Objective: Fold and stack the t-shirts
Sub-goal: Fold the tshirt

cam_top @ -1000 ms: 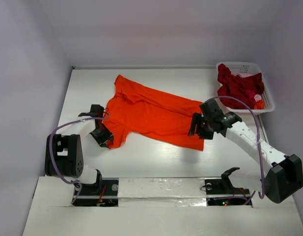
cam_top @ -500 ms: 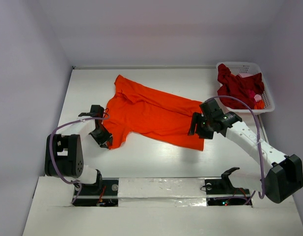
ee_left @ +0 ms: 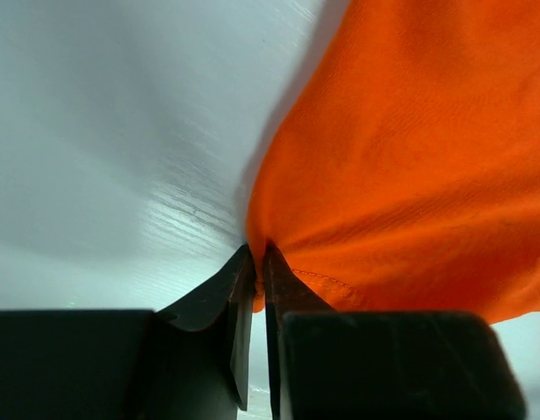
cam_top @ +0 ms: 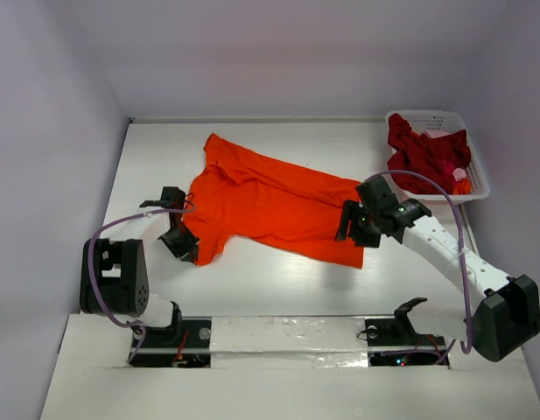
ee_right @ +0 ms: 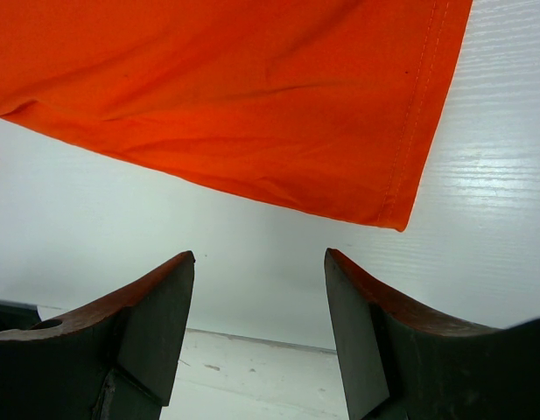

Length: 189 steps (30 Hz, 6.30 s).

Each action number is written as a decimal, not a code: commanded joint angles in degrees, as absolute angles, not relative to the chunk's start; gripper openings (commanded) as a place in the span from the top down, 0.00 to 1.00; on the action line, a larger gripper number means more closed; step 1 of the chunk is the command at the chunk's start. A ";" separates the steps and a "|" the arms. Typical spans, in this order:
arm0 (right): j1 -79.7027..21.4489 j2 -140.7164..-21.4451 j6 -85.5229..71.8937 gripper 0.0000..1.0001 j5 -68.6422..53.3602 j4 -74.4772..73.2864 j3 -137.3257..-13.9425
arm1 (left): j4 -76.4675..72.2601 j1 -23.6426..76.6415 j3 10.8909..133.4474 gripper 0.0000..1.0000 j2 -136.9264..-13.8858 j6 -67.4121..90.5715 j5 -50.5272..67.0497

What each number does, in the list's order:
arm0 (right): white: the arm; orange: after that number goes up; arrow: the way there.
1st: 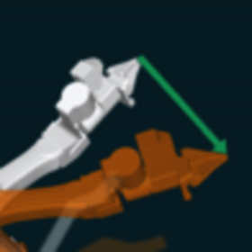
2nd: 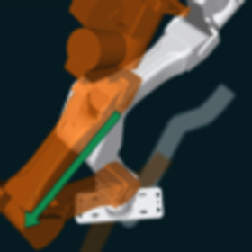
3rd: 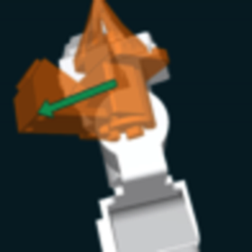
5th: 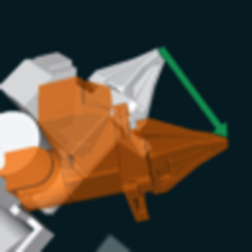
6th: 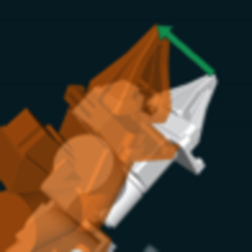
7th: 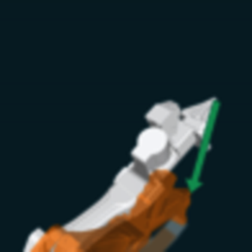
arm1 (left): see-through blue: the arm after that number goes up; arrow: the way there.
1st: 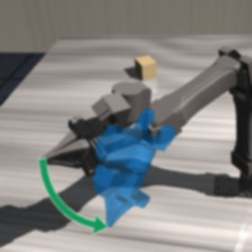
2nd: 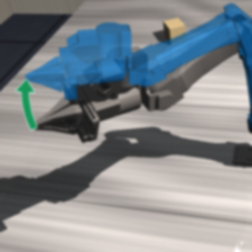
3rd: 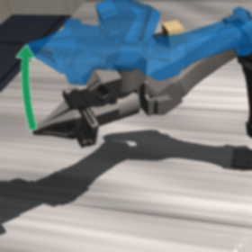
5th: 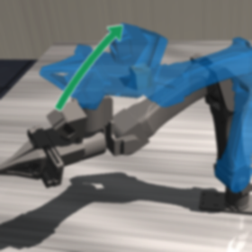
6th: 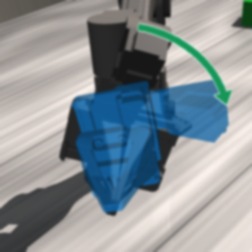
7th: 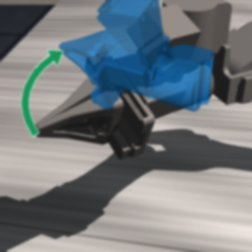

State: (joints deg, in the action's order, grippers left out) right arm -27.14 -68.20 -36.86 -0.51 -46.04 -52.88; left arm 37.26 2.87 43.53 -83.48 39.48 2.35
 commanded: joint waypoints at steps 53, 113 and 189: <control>-27.77 -67.86 -73.55 0.37 4.22 -42.72 -39.03 | 39.46 2.46 48.78 1.00 -80.78 36.12 5.19; -27.77 -40.60 -112.24 0.32 5.81 -44.74 -25.05 | 38.76 3.52 53.26 1.00 -81.91 30.06 11.69; -27.25 -73.03 -114.96 0.46 4.66 -35.07 -31.20 | 39.90 3.52 51.68 1.00 -78.40 30.50 12.74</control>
State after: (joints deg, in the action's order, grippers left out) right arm -27.44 -70.19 -113.03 1.04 -37.43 -31.77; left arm 38.17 3.38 52.07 -80.73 30.68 12.08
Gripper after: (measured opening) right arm 0.549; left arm 0.010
